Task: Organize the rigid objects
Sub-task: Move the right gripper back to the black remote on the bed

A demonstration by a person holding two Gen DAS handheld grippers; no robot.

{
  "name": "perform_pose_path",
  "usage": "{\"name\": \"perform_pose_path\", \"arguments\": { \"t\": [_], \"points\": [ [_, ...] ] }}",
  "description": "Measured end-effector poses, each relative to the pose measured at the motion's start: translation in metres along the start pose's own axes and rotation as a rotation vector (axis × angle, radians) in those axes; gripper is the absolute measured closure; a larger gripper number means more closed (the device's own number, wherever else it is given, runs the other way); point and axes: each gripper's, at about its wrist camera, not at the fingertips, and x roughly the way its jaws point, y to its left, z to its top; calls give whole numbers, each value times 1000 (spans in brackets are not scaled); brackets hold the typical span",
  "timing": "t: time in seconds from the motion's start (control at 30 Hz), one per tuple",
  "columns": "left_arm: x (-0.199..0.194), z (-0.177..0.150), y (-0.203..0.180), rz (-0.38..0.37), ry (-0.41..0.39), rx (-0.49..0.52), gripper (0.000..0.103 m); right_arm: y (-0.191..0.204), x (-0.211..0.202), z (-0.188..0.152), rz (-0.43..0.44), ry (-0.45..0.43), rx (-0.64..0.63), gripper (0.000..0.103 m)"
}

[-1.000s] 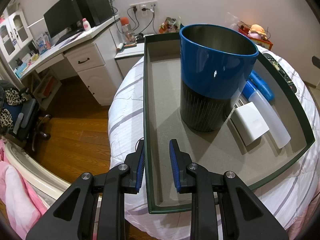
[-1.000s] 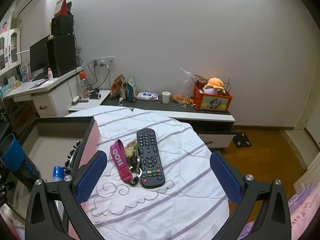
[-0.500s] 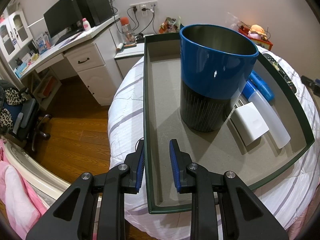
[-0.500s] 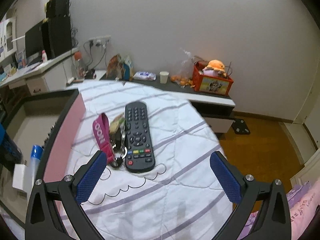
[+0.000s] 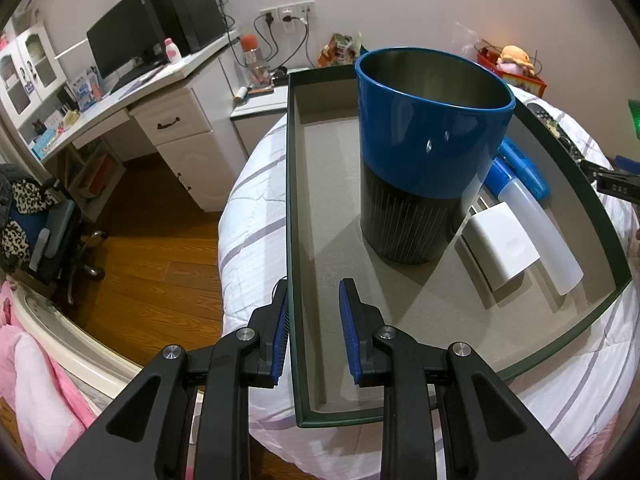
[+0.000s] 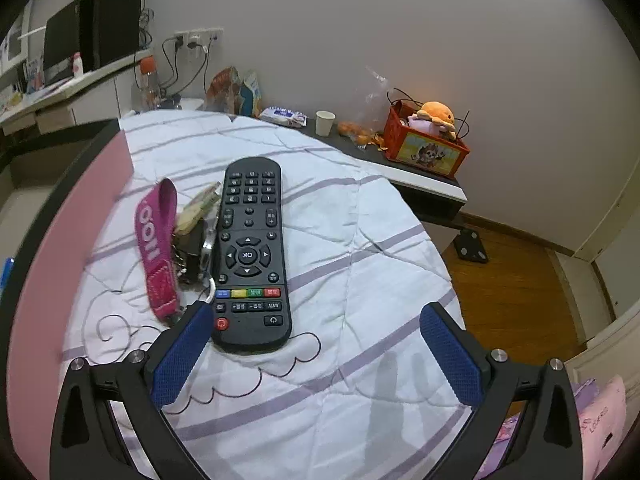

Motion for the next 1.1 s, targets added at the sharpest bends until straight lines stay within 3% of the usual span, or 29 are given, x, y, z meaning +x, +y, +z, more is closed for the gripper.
{"name": "perform_pose_path", "arguments": {
  "t": [0.37, 0.67, 0.8, 1.1],
  "points": [
    [0, 0, -1, 6, 3, 3, 80, 14, 14, 12, -6, 17, -63, 0],
    [0, 0, -3, 11, 3, 7, 80, 5, 15, 15, 73, 0, -26, 0],
    [0, 0, -3, 11, 2, 6, 80, -5, 6, 11, 43, -36, 10, 0],
    [0, 0, -3, 13, 4, 7, 80, 8, 21, 18, 35, 11, -38, 0]
  ]
}}
